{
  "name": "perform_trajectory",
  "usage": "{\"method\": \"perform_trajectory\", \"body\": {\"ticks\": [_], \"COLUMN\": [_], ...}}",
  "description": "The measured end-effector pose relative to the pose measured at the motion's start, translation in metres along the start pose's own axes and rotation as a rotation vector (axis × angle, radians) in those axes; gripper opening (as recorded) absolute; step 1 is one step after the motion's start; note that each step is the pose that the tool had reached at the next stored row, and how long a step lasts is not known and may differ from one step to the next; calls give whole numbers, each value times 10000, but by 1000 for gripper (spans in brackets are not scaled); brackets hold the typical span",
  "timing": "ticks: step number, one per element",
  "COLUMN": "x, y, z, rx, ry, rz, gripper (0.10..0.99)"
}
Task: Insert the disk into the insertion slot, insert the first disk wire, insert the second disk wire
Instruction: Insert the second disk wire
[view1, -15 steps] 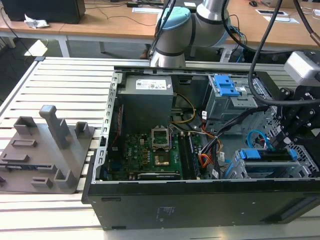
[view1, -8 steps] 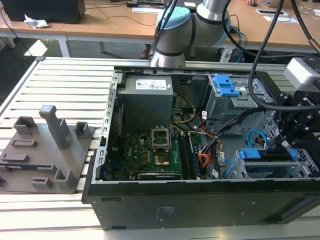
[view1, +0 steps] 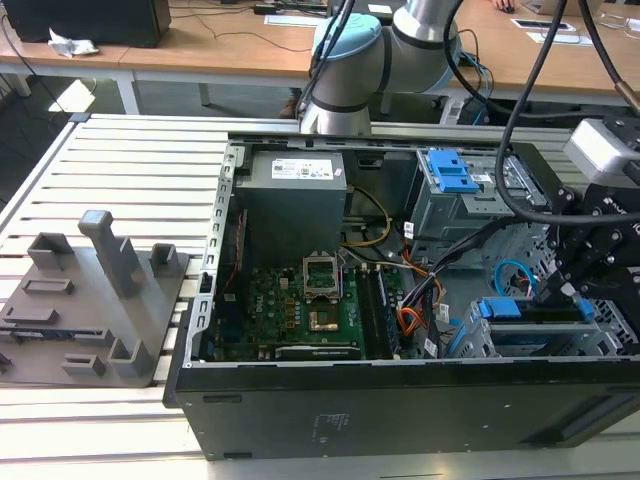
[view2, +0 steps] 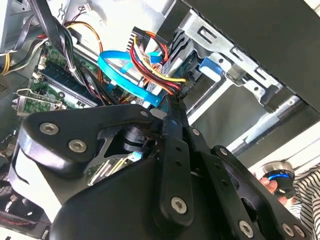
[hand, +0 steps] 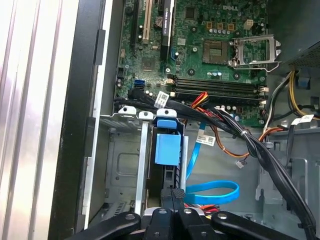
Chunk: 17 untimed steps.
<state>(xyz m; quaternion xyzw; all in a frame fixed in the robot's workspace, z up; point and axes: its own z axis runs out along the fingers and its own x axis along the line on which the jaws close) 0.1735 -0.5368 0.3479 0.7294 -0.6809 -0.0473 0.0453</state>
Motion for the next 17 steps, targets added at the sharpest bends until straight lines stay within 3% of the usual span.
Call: {"method": "perform_trajectory", "body": {"ticks": [2,6,17], "x": [-1,-3,-3], "y": [22,45,48], "z": [-167,-345,-366], "rx": [0,1,0], "ry": [3,4,4], "rz": [0,0,0], "gripper": [106,106,106]}}
